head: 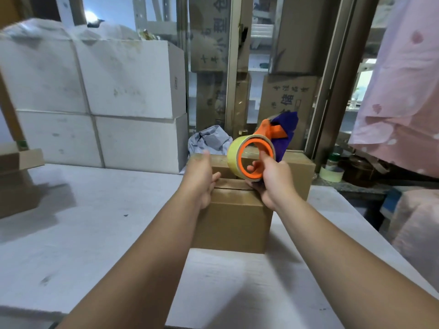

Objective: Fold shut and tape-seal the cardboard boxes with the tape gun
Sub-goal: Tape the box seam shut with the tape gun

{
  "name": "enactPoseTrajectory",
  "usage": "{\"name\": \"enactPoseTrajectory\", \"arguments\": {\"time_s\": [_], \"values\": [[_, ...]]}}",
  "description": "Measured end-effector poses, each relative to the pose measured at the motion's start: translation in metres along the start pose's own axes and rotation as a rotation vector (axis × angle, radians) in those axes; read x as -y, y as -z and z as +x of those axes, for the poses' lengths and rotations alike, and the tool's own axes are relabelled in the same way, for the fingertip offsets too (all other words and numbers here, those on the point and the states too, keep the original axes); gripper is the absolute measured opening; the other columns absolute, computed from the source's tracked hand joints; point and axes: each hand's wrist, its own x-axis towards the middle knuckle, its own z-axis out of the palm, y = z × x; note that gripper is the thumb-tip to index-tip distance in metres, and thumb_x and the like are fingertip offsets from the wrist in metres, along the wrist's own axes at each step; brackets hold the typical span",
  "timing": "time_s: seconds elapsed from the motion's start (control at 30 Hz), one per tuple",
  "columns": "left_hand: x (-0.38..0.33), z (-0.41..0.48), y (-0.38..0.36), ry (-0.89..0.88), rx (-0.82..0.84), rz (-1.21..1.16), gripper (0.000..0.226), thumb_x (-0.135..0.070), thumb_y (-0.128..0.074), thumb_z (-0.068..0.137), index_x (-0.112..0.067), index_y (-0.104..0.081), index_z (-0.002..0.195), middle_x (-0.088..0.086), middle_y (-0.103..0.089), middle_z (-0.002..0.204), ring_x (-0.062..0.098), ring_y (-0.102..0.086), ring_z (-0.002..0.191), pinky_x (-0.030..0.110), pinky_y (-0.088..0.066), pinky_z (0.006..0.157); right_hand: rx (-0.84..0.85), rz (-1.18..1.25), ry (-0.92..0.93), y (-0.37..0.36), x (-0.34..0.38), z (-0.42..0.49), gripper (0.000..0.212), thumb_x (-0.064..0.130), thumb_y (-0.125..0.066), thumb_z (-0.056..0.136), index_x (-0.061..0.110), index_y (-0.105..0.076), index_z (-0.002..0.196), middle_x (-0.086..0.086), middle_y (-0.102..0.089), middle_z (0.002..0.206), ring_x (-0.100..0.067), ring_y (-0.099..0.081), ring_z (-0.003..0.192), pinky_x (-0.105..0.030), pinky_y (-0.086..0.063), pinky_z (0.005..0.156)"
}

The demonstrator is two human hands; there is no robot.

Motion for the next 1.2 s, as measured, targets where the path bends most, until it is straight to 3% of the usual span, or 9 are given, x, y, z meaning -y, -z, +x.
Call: {"name": "enactPoseTrajectory", "arguments": {"time_s": [0.07,0.17,0.27,0.4,0.67,0.83,0.93,1.07,1.2], "values": [[-0.006,-0.003,-0.001,-0.125,-0.054,-0.007,0.049,-0.050,-0.035,0.098,-0.017,-0.047,0.133,0.001,-0.054,0.127,0.022,-0.056,0.112,0.039,-0.044,0.094,-0.007,-0.107,0.102,-0.003,-0.006,0.002,0.021,0.023,-0.052,0.095,0.025,-0.054,0.116,0.003,-0.062,0.084,-0.014,-0.059,0.075,-0.044,-0.053,0.085],[-0.008,-0.016,-0.009,-0.585,-0.158,0.226,0.034,-0.051,-0.054,0.089,-0.022,-0.056,0.106,-0.004,-0.059,0.106,0.010,-0.057,0.099,0.030,-0.051,0.084,0.025,-0.276,0.289,-0.004,-0.012,0.000,0.035,0.022,-0.055,0.092,0.031,-0.049,0.125,0.006,-0.066,0.104,-0.015,-0.062,0.093,-0.039,-0.053,0.087],[-0.009,-0.020,-0.025,-0.763,-0.119,0.426,0.040,-0.046,-0.069,0.077,-0.028,-0.051,0.109,-0.007,-0.052,0.109,0.011,-0.053,0.102,0.035,-0.051,0.087,0.078,-0.394,0.445,-0.003,-0.018,-0.005,0.042,0.024,-0.057,0.091,0.035,-0.040,0.128,0.005,-0.060,0.119,-0.015,-0.058,0.106,-0.036,-0.048,0.091],[-0.014,-0.021,-0.042,-0.697,-0.092,0.458,0.052,-0.040,-0.075,0.074,-0.029,-0.046,0.115,-0.007,-0.052,0.105,0.016,-0.053,0.106,0.039,-0.049,0.090,0.075,-0.354,0.477,-0.001,-0.018,-0.007,0.046,0.019,-0.057,0.092,0.034,-0.037,0.132,0.007,-0.058,0.123,-0.010,-0.056,0.110,-0.035,-0.049,0.095],[-0.023,-0.026,-0.041,-0.730,-0.241,0.355,0.013,-0.021,-0.056,0.091,-0.025,-0.048,0.100,-0.007,-0.056,0.090,0.009,-0.055,0.085,0.019,-0.044,0.066,0.099,-0.337,0.502,0.000,-0.014,-0.011,0.055,0.004,-0.052,0.092,0.027,-0.035,0.139,0.008,-0.056,0.126,-0.006,-0.057,0.105,-0.002,-0.041,0.069],[-0.029,-0.018,-0.030,-0.565,-0.300,0.168,0.015,-0.015,-0.054,0.091,-0.027,-0.051,0.081,-0.011,-0.058,0.082,0.008,-0.060,0.080,0.030,-0.055,0.074,0.038,-0.435,0.402,0.000,-0.011,-0.014,0.057,0.010,-0.051,0.093,0.033,-0.027,0.139,0.005,-0.055,0.112,-0.016,-0.058,0.098,-0.021,-0.046,0.068],[-0.028,-0.016,-0.022,-0.418,-0.265,-0.007,0.015,-0.010,-0.050,0.093,-0.021,-0.054,0.083,-0.001,-0.063,0.086,0.014,-0.068,0.077,0.034,-0.059,0.073,0.015,-0.526,0.383,-0.003,-0.014,-0.012,0.046,0.008,-0.053,0.090,0.027,-0.044,0.130,0.005,-0.057,0.108,-0.017,-0.056,0.102,-0.030,-0.048,0.083],[-0.026,-0.011,-0.006,-0.343,-0.283,-0.068,0.010,-0.010,-0.049,0.093,-0.012,-0.059,0.095,0.005,-0.061,0.085,0.011,-0.063,0.069,0.025,-0.057,0.068,-0.014,-0.514,0.344,-0.003,-0.015,-0.008,0.028,0.010,-0.053,0.090,0.033,-0.049,0.106,0.003,-0.059,0.110,-0.017,-0.056,0.101,-0.030,-0.048,0.083],[-0.018,-0.008,0.011,-0.336,-0.273,0.046,0.012,-0.017,-0.059,0.090,-0.017,-0.062,0.079,0.001,-0.061,0.077,0.016,-0.054,0.071,0.033,-0.049,0.072,0.019,-0.490,0.346,-0.002,-0.014,-0.009,0.034,0.009,-0.052,0.090,0.037,-0.043,0.107,0.008,-0.056,0.103,-0.016,-0.055,0.094,-0.025,-0.046,0.071]]}}
